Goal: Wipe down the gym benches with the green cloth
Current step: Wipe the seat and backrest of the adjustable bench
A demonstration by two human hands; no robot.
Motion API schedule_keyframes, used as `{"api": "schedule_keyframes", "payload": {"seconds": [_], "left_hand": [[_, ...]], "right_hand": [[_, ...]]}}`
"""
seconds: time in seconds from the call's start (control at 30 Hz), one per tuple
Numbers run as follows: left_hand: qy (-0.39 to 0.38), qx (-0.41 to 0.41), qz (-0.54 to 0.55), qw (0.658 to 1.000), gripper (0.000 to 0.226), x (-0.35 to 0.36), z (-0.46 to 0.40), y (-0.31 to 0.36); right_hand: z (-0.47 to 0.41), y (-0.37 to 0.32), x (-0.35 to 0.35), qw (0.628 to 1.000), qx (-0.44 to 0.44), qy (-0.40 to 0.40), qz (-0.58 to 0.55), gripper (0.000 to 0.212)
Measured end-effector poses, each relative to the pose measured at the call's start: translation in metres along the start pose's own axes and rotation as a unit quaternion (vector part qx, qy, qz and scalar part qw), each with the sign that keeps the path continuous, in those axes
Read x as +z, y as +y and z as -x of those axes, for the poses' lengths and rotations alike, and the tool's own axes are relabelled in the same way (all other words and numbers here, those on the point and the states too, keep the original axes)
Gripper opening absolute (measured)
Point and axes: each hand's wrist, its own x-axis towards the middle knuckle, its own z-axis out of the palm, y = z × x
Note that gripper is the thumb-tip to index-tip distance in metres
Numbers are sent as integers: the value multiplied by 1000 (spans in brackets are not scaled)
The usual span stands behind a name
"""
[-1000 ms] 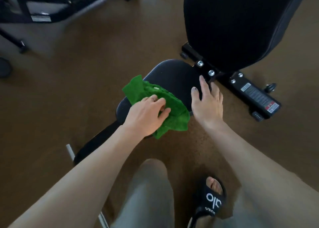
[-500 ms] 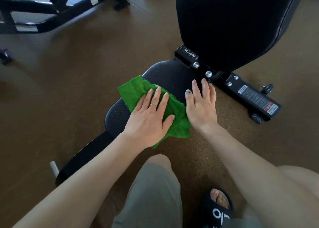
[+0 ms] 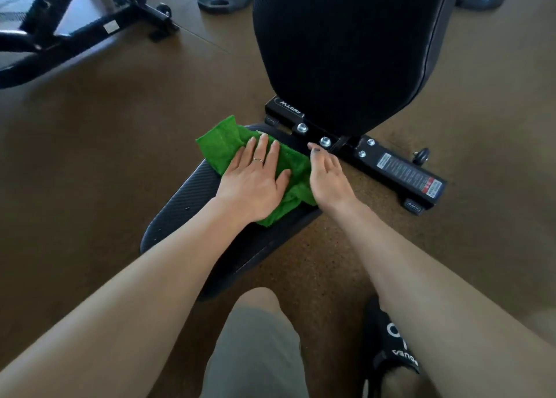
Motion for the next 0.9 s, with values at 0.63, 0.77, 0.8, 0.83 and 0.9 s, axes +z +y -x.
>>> {"api": "schedule_keyframes", "payload": {"seconds": [0.63,0.77,0.8,0.83,0.9], "left_hand": [[19,-1,25,1000,63,0,-21,-6],[8,-14,42,999,66,-2,-6,2],[11,-2,37,999,67,0,16,4],[15,14,29,999,68,3,39,5],[2,33,22,999,72,3,72,2]], "right_hand": [[-20,12,16,979,59,170,-99,44],[-16,11,14,980,51,166,-95,44],[-15,9,14,981,53,163,-91,43],[-15,7,14,982,57,161,-86,44],[-12,4,17,980,68,167,-81,47]]}}
